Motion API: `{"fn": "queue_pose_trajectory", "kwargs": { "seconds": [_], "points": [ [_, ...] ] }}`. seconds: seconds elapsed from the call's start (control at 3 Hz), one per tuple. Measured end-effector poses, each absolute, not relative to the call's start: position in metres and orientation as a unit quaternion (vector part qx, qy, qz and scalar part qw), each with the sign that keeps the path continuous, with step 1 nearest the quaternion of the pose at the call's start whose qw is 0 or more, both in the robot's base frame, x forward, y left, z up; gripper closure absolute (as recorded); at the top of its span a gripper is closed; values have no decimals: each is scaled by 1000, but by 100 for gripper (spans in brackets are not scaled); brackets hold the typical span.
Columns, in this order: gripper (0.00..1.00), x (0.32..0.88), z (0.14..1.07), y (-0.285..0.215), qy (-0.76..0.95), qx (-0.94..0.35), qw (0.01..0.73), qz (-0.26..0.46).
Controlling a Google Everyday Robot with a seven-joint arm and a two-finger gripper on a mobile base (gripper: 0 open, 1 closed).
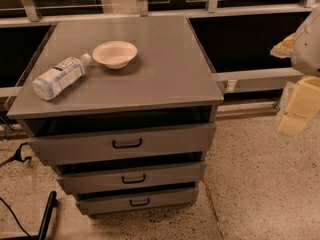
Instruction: Open bottom drawer
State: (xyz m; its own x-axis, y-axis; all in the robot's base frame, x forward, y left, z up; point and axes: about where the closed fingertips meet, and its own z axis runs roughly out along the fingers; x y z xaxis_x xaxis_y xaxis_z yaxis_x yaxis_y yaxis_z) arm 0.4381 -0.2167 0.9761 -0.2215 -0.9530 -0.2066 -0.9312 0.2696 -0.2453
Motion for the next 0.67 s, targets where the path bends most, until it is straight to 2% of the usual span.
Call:
{"fn": "queue_pose_trajectory", "kwargs": {
  "seconds": [0.67],
  "points": [
    [0, 434, 953, -217, 784, -594, 176, -23]
  ]
}}
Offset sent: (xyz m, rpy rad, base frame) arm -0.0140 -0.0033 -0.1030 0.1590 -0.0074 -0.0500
